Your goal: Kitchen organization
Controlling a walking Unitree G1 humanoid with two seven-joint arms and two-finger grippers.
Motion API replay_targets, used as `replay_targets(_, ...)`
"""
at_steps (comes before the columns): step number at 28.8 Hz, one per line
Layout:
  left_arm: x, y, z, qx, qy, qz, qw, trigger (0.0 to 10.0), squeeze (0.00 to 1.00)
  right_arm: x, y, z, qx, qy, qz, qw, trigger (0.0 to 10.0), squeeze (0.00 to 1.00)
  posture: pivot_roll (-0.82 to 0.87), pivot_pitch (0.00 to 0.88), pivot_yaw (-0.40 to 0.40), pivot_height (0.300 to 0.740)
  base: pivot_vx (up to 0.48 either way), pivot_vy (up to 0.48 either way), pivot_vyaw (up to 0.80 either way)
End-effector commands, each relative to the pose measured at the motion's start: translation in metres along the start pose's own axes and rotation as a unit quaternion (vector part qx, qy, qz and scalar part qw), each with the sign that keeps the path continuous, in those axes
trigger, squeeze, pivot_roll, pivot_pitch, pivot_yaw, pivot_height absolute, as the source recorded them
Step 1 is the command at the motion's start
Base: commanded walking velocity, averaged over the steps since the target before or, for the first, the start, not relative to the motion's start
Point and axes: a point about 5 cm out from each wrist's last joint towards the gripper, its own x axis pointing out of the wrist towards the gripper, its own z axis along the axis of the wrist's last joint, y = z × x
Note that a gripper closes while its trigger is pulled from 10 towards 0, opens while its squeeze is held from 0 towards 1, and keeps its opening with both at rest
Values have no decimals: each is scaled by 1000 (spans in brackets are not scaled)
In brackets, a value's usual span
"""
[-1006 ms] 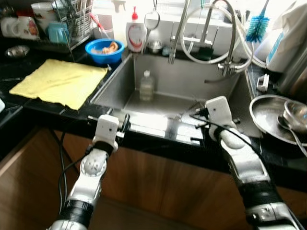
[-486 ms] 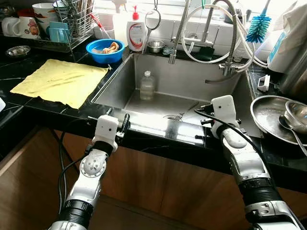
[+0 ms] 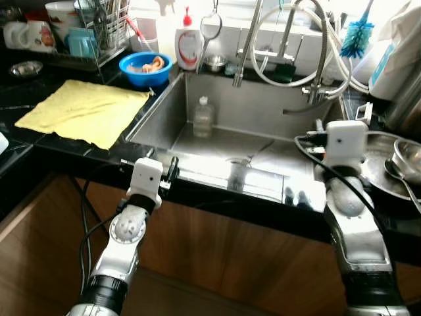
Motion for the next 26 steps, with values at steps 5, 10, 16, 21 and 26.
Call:
replay_targets(5, -6, -3, -9, 8, 23, -12, 1000, 10000, 0, -39, -48, 8, -39, -7, -68, 997, 10000, 0, -17, 0, -31, 740, 0, 0, 0)
replay_targets(10, -5, -3, -8, 6, 20, -16, 1000, 10000, 0, -64, -84, 4, -40, 36, -130, 990, 10000, 0, -35, 0, -35, 740, 0, 0, 0)
replay_targets(16, -3, -5, -7, 4, 19, -20, 1000, 10000, 0, -78, -84, -2, 3, 54, -128, 990, 10000, 1000, -33, 0, -33, 740, 0, 0, 0)
replay_targets(21, -4, -6, -8, 4, 21, -22, 1000, 10000, 0, -78, -81, -16, 67, 89, -146, 983, 10000, 0, -34, 0, -35, 740, 0, 0, 0)
replay_targets(26, -6, -2, -8, 6, 22, -16, 1000, 10000, 0, -80, -88, -25, 110, 112, -189, 969, 10000, 0, -28, 0, -37, 740, 0, 0, 0)
